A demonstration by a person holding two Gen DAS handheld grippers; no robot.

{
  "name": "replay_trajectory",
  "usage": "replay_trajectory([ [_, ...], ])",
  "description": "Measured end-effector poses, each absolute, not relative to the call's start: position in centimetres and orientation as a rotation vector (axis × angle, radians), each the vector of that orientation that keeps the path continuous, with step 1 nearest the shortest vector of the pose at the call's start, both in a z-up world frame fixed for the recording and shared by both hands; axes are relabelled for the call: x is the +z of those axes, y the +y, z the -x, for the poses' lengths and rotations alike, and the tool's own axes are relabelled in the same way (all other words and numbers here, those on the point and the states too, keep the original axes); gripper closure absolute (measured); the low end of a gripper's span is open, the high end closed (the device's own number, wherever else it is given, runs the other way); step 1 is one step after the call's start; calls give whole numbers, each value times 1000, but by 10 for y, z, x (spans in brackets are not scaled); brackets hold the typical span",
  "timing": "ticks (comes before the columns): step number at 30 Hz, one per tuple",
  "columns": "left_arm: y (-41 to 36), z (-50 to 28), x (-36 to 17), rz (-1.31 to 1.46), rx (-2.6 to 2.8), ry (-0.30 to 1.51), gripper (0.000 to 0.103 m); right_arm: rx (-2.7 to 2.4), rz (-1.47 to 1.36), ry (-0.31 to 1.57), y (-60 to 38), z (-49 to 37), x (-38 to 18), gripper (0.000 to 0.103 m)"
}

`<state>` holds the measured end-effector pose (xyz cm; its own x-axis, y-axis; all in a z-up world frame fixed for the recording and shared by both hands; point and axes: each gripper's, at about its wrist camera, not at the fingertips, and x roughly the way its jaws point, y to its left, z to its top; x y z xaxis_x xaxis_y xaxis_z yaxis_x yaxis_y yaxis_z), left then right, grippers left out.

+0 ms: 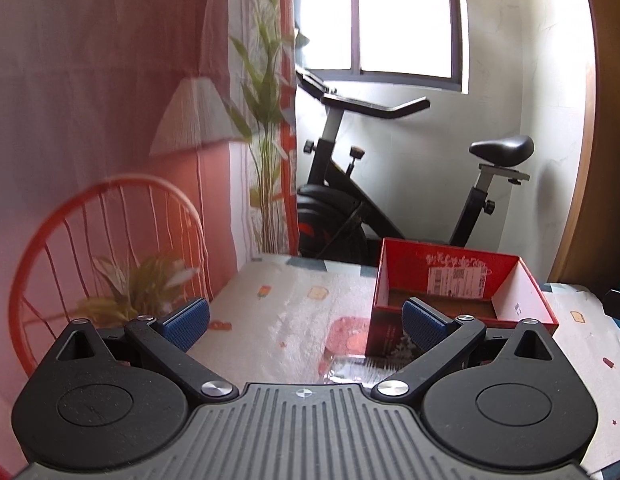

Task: Organize soft objects
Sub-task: 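Move the left gripper down toward the clear bag of black items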

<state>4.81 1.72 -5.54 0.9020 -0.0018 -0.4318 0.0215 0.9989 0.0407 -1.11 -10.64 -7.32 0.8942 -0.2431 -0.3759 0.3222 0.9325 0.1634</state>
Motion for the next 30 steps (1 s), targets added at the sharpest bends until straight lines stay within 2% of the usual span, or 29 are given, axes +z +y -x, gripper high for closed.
replay_trajectory([
  [12, 36, -77, -123, -10, -24, 617, 0, -228, -290, 475, -108, -17, -140, 0],
  [21, 45, -86, -144, 50, -70, 659, 0, -224, -251, 514, -101, -22, -164, 0],
  [30, 54, -110, -165, 102, -78, 716, 1, -197, -340, 585, -118, -38, -194, 0],
])
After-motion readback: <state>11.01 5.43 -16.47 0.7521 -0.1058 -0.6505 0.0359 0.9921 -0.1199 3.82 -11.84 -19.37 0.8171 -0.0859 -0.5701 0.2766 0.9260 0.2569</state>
